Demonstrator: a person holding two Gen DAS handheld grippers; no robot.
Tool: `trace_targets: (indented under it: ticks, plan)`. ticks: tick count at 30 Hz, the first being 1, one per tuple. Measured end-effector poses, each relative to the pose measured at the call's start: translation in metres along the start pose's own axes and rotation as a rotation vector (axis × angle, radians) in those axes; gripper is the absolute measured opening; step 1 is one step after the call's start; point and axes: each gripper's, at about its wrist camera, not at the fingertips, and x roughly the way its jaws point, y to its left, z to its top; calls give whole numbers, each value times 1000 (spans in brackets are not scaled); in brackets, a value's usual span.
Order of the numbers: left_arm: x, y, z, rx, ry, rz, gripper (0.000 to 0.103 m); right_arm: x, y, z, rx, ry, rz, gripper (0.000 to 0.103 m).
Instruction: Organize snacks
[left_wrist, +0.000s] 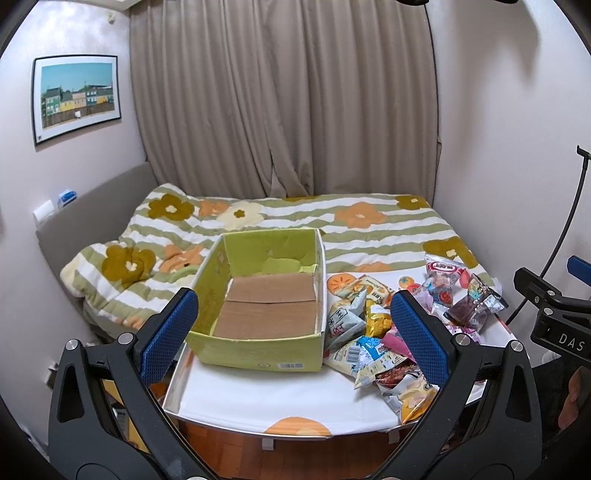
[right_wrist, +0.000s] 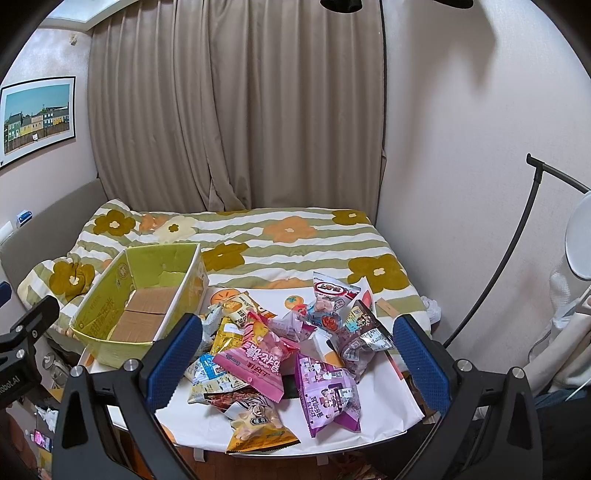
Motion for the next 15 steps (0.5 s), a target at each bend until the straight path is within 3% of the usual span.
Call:
trace_targets:
  ticks: [15]
  plan:
    - [3,0,0,8,4,-6,103,0,0,0,1,1,1,103]
